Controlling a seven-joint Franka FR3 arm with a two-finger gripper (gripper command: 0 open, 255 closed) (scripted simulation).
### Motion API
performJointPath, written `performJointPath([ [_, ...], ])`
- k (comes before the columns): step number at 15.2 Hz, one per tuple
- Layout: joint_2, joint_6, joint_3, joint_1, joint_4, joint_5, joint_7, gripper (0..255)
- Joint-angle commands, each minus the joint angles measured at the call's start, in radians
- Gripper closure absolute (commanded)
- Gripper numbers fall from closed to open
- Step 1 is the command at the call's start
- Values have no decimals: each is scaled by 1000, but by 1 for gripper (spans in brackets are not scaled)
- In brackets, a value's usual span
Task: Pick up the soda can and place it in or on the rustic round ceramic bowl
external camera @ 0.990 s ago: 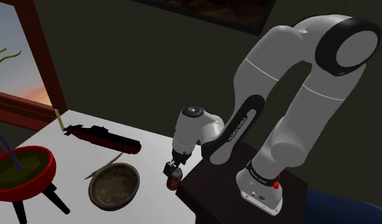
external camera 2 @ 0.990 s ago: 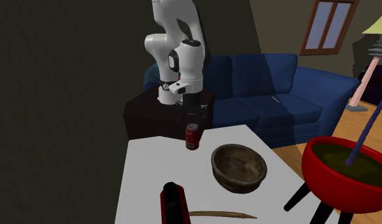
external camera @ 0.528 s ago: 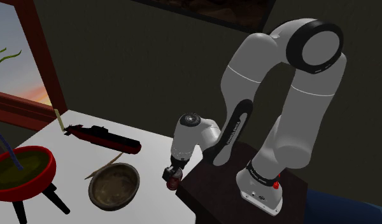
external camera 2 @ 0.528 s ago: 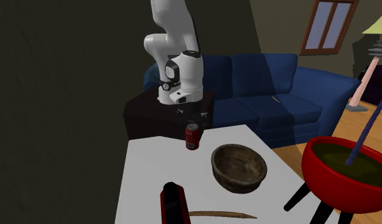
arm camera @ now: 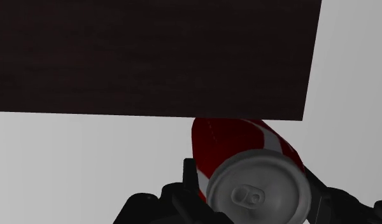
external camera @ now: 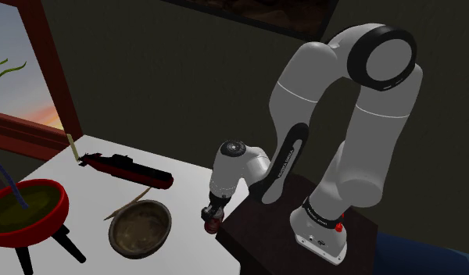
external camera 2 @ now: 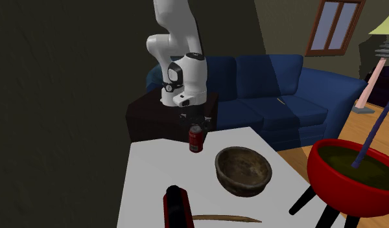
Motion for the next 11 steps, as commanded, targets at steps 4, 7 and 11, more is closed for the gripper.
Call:
performJointPath([
  [4, 0, 0, 0, 0, 0, 0, 0, 255],
  [7, 0, 0, 0, 0, 0, 0, 0, 255],
  [11, -40, -27, 69, -55, -13, 62, -48, 255],
])
